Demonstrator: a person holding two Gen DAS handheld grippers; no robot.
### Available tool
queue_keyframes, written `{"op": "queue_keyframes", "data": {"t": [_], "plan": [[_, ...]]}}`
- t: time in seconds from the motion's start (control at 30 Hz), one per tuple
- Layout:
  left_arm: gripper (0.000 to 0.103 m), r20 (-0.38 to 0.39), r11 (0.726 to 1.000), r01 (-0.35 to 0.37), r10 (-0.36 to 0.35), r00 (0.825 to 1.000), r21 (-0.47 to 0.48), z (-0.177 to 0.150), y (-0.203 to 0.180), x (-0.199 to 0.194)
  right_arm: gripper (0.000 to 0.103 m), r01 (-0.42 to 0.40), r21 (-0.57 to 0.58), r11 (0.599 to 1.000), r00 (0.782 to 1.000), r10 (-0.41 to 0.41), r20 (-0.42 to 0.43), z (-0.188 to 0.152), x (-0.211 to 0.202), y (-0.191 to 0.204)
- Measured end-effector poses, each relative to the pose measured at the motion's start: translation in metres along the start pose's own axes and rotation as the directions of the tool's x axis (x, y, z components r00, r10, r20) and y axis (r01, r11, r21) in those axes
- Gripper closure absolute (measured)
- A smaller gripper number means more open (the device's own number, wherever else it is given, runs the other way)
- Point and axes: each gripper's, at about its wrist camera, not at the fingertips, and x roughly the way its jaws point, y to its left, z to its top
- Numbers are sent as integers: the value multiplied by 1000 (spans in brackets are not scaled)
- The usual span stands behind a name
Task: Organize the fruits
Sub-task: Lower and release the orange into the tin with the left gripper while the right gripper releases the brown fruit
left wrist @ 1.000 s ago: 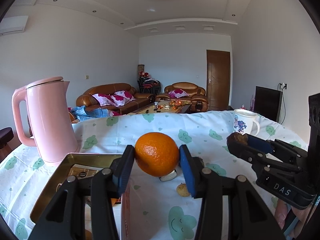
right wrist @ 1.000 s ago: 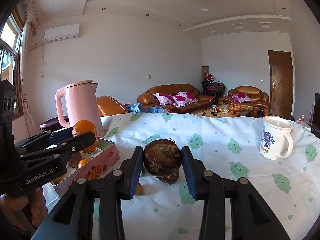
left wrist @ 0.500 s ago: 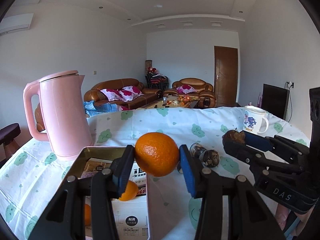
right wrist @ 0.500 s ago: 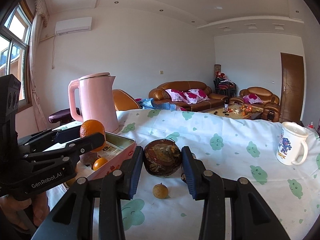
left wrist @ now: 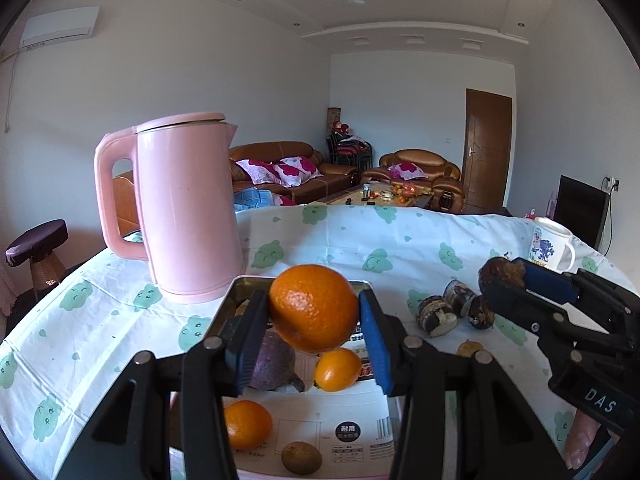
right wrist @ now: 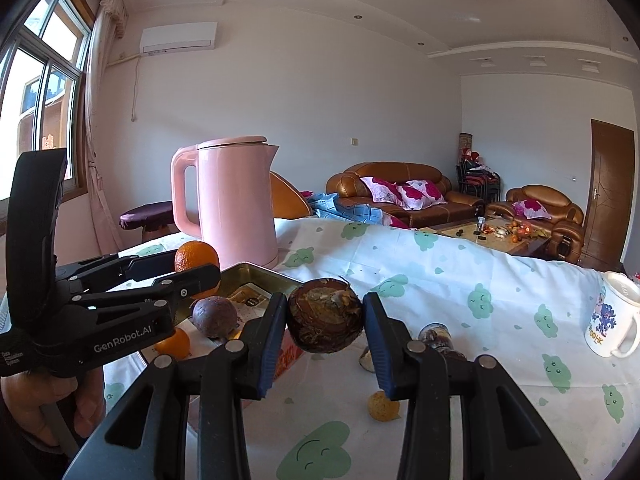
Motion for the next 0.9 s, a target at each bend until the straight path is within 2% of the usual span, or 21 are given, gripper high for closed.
{"op": "queue_keyframes", "data": {"t": [0.23,0.4,0.9], "plan": [[55,-27,998,-51,51,998,-25,-4,25,3,62,-35,-23,999,999,35,-14,2,12,18],[55,-60,997,-65,62,996,-40,-8,37,5,62,-61,-40,997,998,60,-27,2,21,30],[55,-117,998,-56,51,992,-40,-18,44,14,62,-106,-74,992,992,100,-77,-6,41,55]]}}
